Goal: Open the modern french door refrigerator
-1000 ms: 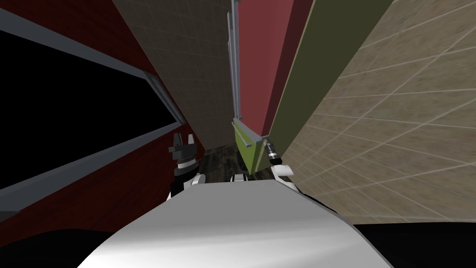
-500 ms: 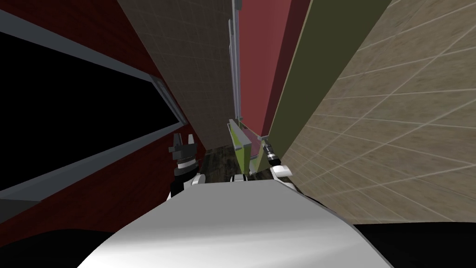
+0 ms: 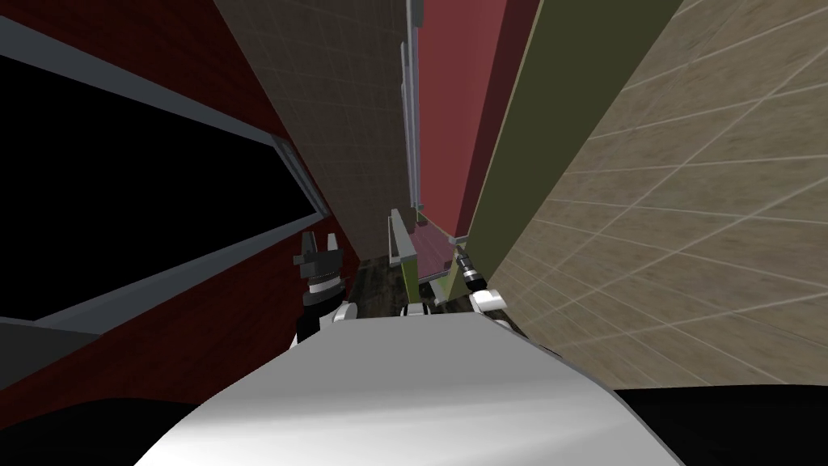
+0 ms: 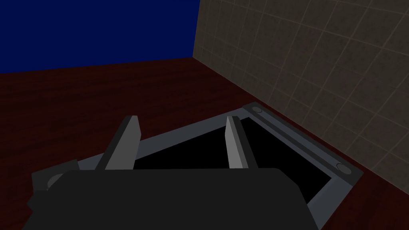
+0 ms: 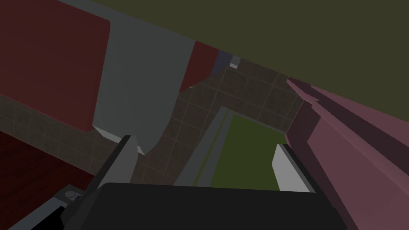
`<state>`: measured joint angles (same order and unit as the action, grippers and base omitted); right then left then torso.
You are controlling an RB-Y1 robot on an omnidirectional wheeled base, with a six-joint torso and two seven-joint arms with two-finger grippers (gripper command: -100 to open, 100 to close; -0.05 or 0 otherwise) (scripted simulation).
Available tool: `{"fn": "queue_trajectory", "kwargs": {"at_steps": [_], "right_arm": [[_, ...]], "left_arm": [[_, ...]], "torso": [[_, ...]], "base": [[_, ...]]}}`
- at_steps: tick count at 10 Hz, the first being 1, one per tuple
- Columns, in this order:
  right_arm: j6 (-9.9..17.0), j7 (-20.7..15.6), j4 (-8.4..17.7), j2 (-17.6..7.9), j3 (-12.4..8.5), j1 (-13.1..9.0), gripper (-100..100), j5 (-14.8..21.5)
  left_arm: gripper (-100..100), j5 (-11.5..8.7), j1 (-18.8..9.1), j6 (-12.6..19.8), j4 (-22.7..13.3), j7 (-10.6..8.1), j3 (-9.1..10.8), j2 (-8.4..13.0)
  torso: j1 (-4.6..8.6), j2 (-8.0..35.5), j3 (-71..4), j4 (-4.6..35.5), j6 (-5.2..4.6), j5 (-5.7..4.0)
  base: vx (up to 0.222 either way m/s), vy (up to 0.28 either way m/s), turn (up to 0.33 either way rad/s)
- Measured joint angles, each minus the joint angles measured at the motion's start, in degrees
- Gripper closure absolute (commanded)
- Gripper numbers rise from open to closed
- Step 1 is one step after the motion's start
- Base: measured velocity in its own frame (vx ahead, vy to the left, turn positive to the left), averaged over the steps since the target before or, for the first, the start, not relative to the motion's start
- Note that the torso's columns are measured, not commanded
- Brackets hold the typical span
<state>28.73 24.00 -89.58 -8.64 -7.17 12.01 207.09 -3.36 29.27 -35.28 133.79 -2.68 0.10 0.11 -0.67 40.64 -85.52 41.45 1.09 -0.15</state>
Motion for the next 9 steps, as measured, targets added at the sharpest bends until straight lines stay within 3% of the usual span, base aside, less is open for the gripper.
{"fn": "queue_trajectory", "kwargs": {"at_steps": [2, 5, 9], "right_arm": [[0.07, 0.42, 1.28, 0.87, 0.14, -0.08, -100, 2.94], [0.43, 0.69, 3.52, 3.17, 1.0, 0.36, -100, 7.87], [0.36, 1.63, 5.19, 6.38, 1.14, 0.54, -100, 13.36]], "left_arm": [[0, 0.0, 0.0, 0.0, 0.0, 0.0, 0.0, 0.0], [0, 0.0, 0.01, 0.0, 0.01, 0.0, 0.0, 0.0], [0, 0.0, 0.0, 0.0, 0.0, 0.0, 0.0, 0.0]], "torso": [[0.06, -0.1, -0.06, 0.02, -0.03, 0.01], [0.72, 1.75, 1.03, 0.86, -1.08, 0.12], [0.66, 1.63, 0.94, 0.83, -1.1, 0.15]], "base": [[-0.011, 0.014, 0.117], [0.001, 0.012, 0.075], [0.002, 0.0, 0.04]]}}
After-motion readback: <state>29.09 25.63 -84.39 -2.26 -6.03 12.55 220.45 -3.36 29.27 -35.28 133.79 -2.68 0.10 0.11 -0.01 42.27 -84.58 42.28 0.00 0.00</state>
